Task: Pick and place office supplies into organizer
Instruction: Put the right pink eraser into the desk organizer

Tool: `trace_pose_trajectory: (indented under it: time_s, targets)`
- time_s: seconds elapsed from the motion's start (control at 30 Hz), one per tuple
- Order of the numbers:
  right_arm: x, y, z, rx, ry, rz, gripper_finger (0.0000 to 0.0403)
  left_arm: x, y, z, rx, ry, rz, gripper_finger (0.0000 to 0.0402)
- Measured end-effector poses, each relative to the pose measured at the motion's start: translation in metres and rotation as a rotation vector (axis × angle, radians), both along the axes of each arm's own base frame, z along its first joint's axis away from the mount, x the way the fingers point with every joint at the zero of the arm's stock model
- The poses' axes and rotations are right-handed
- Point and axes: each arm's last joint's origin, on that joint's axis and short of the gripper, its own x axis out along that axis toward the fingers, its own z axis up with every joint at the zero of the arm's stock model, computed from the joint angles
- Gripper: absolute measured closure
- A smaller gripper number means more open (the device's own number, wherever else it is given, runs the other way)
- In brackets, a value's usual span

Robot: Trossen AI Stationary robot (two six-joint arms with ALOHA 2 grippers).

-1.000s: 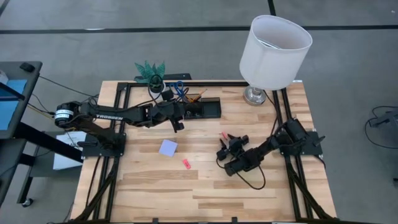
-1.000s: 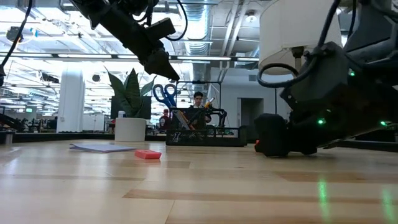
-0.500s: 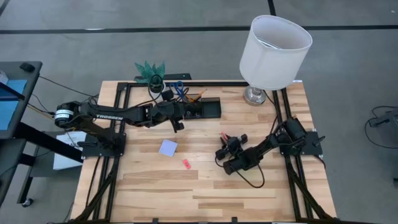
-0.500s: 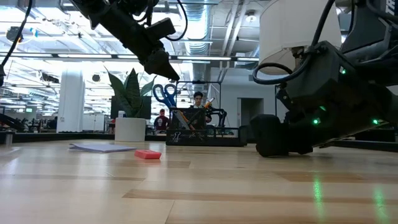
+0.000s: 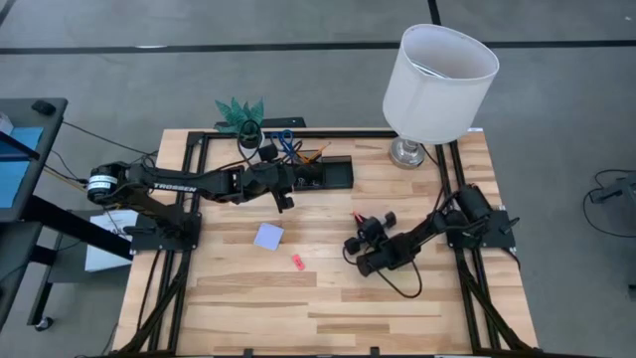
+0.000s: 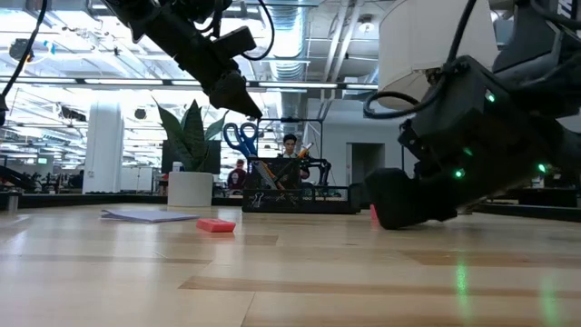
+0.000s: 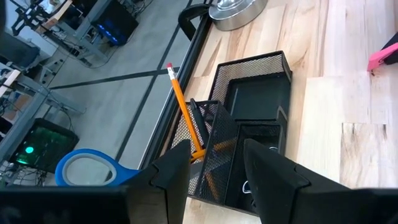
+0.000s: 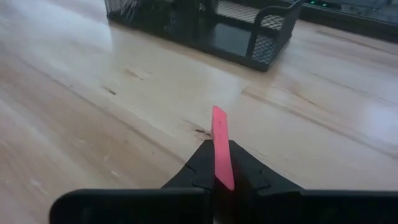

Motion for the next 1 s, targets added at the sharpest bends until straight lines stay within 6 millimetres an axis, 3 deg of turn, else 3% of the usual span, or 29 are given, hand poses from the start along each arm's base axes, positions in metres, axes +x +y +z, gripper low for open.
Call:
trace_pose_trajectory:
  time_s: [0.2,0.33,0.67,0.83,1.0]
  targets:
    - [0.007,-0.018,0.033,-0.043,0.157,0.098,0.0392,0.000,0.000,0.000,0.000,0.000,0.000,0.0260]
    - [0.019,-0.035,0.067,-0.060,0.183,0.182,0.0392,0.000,0.000,0.000,-0.001,0.005,-0.001,0.0260]
    - [0.045,-0.083,0.135,-0.037,0.093,0.582,0.0392,0.000,0.000,-0.001,-0.002,0.011,-0.002,0.0260]
    - [0.057,-0.112,0.150,0.037,0.077,0.711,0.0392,-0.001,0.000,-0.001,0.001,0.017,-0.005,0.0260]
    - [0.074,-0.137,0.151,0.088,0.115,0.783,0.0392,-0.001,-0.001,-0.001,0.002,0.021,-0.008,0.0260]
